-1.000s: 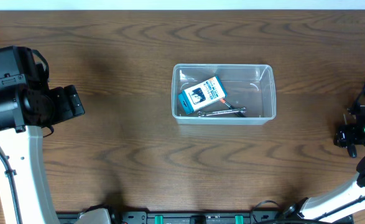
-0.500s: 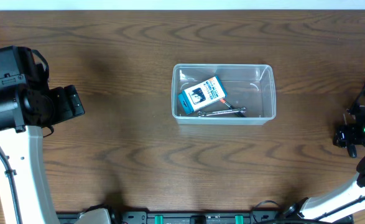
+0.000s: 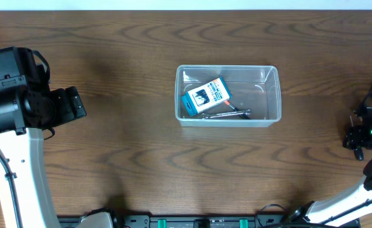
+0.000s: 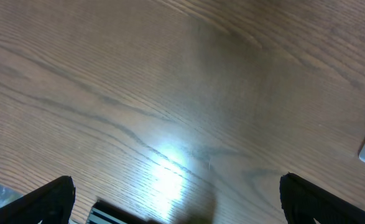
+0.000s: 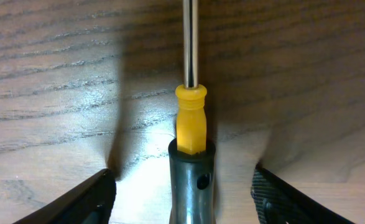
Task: Pack container
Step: 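Close the right gripper on the black screwdriver handle and lift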
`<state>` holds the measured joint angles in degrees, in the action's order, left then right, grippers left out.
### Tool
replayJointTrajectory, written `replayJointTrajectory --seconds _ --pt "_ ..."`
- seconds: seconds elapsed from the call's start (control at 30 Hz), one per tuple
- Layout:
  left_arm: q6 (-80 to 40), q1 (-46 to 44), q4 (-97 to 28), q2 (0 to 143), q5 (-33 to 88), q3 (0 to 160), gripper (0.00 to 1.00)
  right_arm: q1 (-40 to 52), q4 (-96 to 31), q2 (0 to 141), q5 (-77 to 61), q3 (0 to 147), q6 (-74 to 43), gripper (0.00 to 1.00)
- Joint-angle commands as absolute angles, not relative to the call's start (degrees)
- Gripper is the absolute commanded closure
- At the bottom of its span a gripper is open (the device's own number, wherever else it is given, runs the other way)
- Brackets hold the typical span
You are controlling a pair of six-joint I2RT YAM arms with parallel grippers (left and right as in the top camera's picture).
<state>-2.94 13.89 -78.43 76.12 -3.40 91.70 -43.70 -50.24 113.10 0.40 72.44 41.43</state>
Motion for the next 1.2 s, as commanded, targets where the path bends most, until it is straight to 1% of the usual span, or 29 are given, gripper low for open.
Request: replayJointTrajectory --seconds 0.0,0.17,0.27,0.4,0.57,0.7,0.8,0.97,1.17 --pt "-2.6 14.2 -78.6 76.0 -3.5 92.3 0.02 -44.2 -50.0 113.6 -0.2 72.1 41.4 0.32" --pt "-2.6 14.2 -78.6 76.0 -3.5 92.3 0.02 -44.2 -49.4 113.6 -0.2 72.1 40.8 0.44" --pt "-2.6 14.2 -78.6 76.0 -3.5 92.3 0.02 -44.2 -49.1 113.6 -0.2 72.1 40.7 0.48" --pt "-2.6 14.2 -78.6 76.0 -3.5 92.3 0.02 -44.2 -48.8 113.6 -0.3 72.1 40.7 0.58" --pt "-2.6 14.2 -78.6 76.0 -3.5 92.3 0.02 -44.2 -48.4 113.6 -0.3 72.1 40.7 0.61" --pt "-2.6 14.2 -78.6 76.0 -3.5 92.3 0.02 -44.2 -48.1 113.6 -0.3 72.1 40.7 0.68" --pt "-2.6 14.2 -78.6 76.0 -3.5 92.3 0.02 -44.2 -48.0 113.6 -0.3 72.2 40.7 0.67" --pt "-2.6 14.2 -78.6 76.0 -3.5 92.3 0.02 -44.0 -48.0 113.6 -0.3 72.3 40.7 0.76" --pt "-2.6 14.2 -78.6 76.0 -3.5 92.3 0.02 -42.4 -47.9 113.6 -0.3 72.8 40.7 0.76"
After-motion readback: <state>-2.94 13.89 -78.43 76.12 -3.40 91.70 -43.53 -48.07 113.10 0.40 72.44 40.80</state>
